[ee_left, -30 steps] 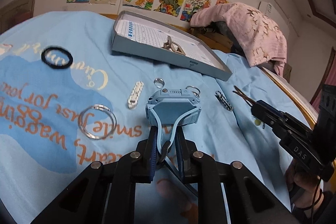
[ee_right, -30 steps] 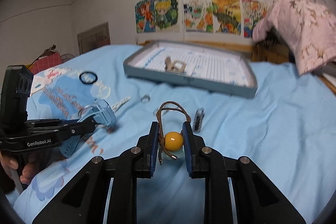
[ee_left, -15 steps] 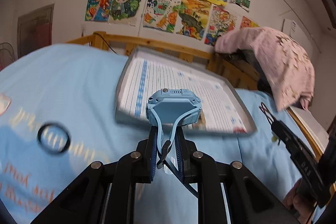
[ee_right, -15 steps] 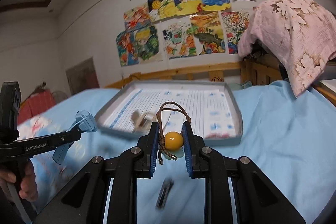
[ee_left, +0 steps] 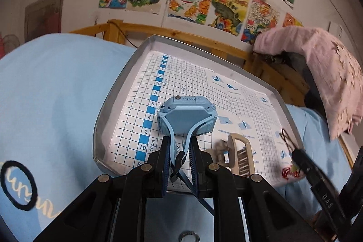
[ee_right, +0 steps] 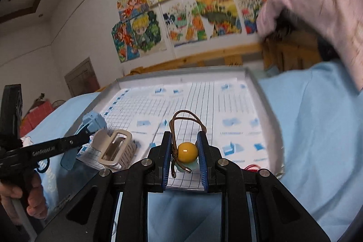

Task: Organize jewelry
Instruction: 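Lower the watch and cord bracelet into the grey tray and release both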

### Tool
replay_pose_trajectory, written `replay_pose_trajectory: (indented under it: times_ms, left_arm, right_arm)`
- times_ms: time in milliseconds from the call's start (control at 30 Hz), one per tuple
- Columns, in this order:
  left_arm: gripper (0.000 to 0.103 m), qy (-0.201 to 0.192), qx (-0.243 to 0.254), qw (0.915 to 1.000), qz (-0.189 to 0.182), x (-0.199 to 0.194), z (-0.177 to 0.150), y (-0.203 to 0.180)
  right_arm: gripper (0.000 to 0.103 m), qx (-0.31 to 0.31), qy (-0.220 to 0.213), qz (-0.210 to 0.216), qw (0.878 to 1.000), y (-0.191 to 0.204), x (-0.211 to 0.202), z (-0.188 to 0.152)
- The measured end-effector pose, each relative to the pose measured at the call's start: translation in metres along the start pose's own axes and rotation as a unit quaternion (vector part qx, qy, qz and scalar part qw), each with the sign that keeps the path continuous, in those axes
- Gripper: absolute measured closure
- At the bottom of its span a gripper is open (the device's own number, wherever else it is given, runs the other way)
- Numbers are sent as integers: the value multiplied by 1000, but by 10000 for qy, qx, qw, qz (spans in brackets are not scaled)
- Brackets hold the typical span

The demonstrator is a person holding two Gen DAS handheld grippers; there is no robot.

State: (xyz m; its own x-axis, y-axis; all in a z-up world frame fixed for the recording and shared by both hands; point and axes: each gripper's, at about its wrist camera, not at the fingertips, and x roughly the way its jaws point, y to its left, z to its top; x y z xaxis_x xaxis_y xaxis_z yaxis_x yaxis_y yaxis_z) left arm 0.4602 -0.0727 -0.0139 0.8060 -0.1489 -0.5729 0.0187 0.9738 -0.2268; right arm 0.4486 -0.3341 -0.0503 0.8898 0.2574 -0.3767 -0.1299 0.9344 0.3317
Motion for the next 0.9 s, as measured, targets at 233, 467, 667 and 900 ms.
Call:
replay_pose_trajectory:
  times_ms: [233, 467, 667, 900]
  left_arm:
    - [80, 244, -205, 9994, 141, 15, 1, -1]
    - [23, 33, -209, 9998, 64, 3, -2, -5]
    - [16, -416, 235, 9984, 314, -33, -1, -15]
    - [2, -873, 307, 9955, 209, -98, 1, -14]
  right_arm:
    - [82, 143, 295, 0, 9995, -8, 17, -11]
    - [56, 314, 348, 323, 9984, -14, 15, -11]
    - [45, -33, 38, 294, 9996, -3, -15, 4]
    - [9, -544, -437, 109, 9975, 15, -84, 33]
